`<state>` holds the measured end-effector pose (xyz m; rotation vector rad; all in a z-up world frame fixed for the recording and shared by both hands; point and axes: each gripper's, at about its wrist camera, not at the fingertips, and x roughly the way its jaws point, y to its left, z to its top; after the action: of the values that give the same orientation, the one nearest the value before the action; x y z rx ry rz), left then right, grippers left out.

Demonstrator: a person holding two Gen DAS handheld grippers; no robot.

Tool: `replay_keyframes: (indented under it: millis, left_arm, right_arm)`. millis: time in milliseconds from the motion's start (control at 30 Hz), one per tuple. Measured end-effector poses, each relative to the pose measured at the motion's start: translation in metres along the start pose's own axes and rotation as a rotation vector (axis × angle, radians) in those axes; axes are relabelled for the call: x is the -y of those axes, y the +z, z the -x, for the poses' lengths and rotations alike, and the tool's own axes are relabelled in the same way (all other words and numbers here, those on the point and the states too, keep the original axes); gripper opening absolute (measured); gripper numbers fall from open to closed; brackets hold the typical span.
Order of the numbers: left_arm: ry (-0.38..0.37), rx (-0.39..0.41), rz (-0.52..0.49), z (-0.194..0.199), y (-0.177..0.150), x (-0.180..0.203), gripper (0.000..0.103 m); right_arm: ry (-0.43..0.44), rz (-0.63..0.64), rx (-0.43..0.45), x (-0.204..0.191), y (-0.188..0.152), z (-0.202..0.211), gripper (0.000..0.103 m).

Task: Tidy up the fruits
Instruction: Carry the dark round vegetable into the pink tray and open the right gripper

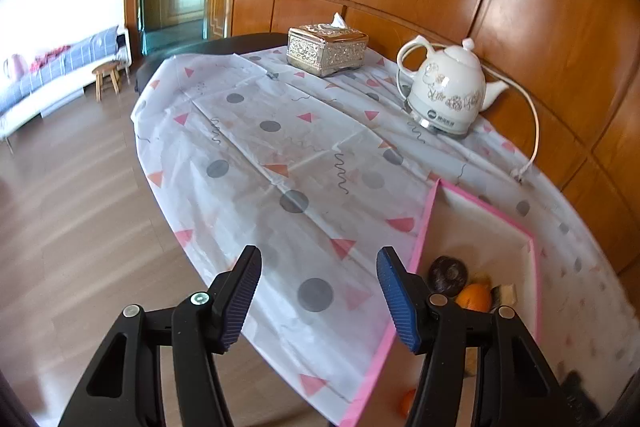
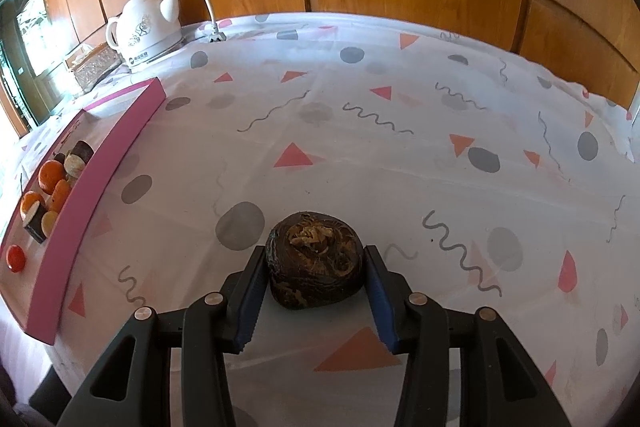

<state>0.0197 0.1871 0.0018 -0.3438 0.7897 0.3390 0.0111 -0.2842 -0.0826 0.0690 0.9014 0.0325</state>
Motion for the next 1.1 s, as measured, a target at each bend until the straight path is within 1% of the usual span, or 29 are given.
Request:
replay_keyframes:
  millis: [133, 233, 367, 433, 700, 867, 1100]
  left_arm:
    - [-0.023, -0.050, -0.017, -0.011, -0.013, 0.003, 0.061]
    - [-0.064, -0.079, -0.050, -0.015, -0.025, 0.015, 0.061]
    - [-0.107, -0.075, -0.112, -0.011, -0.032, 0.032, 0.061]
    - [-0.124, -0.080, -0.127, -0.011, -0.034, 0.037, 0.061]
    - [-0.121, -0.096, -0.099, -0.015, -0.036, 0.031, 0.061]
    - [-0.117, -0.110, -0.083, -0.020, -0.037, 0.027, 0.061]
    - [-0.123, -0.108, -0.100, -0.019, -0.038, 0.030, 0.061]
  right_arm:
    - [0.074, -0.031, -0.018, -0.007, 0.006, 0.007, 0.047]
    - [0.120, 0.008, -0.014, -0.027, 0.014, 0.014, 0.047]
    - [0.188, 0.071, -0.002, -0.058, 0.026, 0.022, 0.047]
    - [0.226, 0.106, -0.006, -0.075, 0.030, 0.023, 0.047]
    - [0.330, 0.251, -0.034, -0.137, 0.034, 0.025, 0.047]
    - [0.419, 0.373, -0.050, -0.173, 0.025, 0.032, 0.047]
    - [0.441, 0.504, -0.098, -0.215, 0.013, 0.017, 0.047]
